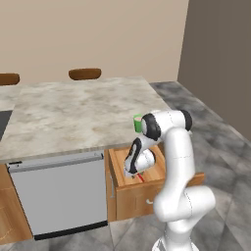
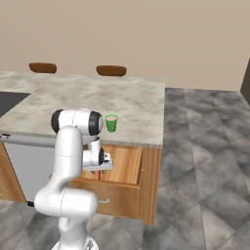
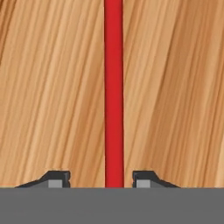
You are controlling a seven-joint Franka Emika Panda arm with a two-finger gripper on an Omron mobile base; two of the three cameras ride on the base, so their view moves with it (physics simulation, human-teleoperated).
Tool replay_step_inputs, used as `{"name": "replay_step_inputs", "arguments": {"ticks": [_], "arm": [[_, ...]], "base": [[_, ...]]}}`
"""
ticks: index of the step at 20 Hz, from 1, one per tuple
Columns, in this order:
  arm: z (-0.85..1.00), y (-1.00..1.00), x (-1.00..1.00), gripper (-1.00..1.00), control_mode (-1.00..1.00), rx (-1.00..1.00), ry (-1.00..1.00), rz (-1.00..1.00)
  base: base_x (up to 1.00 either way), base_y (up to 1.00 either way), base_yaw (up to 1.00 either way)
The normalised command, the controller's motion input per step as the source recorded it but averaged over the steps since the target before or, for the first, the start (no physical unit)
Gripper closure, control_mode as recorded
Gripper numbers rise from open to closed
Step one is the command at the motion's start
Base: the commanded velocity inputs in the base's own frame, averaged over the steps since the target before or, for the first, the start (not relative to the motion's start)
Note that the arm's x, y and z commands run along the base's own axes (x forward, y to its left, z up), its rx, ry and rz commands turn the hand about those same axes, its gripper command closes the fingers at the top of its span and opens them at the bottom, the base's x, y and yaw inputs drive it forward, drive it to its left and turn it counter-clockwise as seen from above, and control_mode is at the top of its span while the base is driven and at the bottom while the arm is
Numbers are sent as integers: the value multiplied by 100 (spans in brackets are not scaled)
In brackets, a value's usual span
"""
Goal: Pick up the straw from the right drawer and put it inside the smoothie cup.
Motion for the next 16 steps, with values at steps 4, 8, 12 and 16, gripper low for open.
{"name": "replay_step_inputs", "arguments": {"ticks": [4, 8, 12, 16], "arm": [[-16, -42, -68, 100, -100, 0, 21, -3], [-11, -37, -61, 100, -100, 0, 7, -5], [54, -3, -5, 100, -100, 1, -4, 0], [100, 5, -5, 100, -100, 0, -21, 0]], "base": [[0, 0, 0], [0, 0, 0], [0, 0, 0], [0, 0, 0]]}}
